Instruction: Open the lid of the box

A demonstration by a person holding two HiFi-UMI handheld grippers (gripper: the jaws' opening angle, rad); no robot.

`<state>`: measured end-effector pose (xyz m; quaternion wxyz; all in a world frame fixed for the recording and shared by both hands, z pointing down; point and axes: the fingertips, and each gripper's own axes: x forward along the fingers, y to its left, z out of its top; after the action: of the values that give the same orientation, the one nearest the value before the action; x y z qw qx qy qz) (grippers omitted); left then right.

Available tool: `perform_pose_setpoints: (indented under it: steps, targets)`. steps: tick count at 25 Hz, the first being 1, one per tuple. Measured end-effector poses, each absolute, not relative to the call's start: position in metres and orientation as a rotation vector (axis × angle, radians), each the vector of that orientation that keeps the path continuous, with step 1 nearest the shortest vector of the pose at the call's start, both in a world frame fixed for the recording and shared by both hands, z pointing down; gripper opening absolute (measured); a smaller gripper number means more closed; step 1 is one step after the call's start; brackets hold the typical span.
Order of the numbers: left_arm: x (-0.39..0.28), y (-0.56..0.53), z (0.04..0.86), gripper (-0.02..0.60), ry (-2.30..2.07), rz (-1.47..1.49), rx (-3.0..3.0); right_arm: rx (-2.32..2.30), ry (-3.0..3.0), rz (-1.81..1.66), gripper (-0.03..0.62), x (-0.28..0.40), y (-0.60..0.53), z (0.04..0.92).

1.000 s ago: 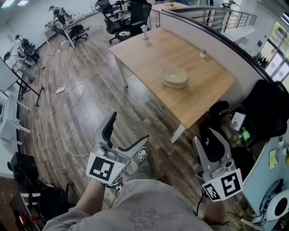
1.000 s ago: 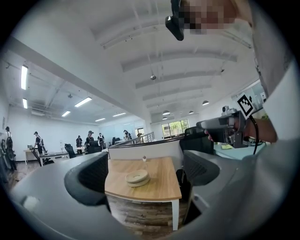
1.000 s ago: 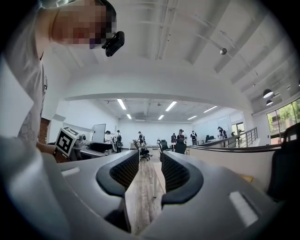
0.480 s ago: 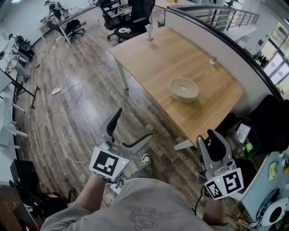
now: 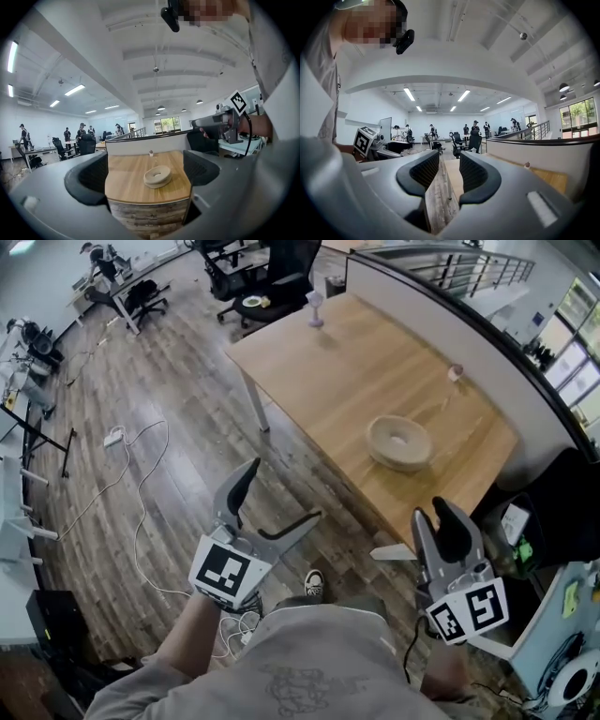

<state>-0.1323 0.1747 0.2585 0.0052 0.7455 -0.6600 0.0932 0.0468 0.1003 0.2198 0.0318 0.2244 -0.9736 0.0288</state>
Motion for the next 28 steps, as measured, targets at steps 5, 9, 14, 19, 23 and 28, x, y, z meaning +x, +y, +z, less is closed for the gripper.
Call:
perform_pose_setpoints:
  steps: [5,9,14,19,23,28]
  targets:
    - [-0.145,0.159,0.265,0.492,-2.026,0.269,2.38,0.726,-2.977,0.094,0.135,0.036,0.085,0.224]
    - [-0.149,0.151,0.266,0.492,-2.017,0.298,2.445,0.755,-2.963,0.075,0.135,0.032,0.075,0.224]
    - [-0.152,0.129,0.267,0.492,-1.983,0.252,2.409,0.761,-2.948,0.07,0.135,0.027,0.054,0.226]
    - [-0.16,0.098,0.276,0.492,-1.958,0.338,2.474,0.786,-2.937,0.088,0.135,0.021,0.026,0.238]
    - [-0.171,0.065,0.286,0.492,-1.925,0.394,2.479,0.824,-2.943,0.099,0.135,0.014,-0.007,0.244]
    - [-0.174,0.013,0.292,0.492,-1.865,0.467,2.506,0.848,-2.92,0.147,0.135,0.008,-0.058,0.256]
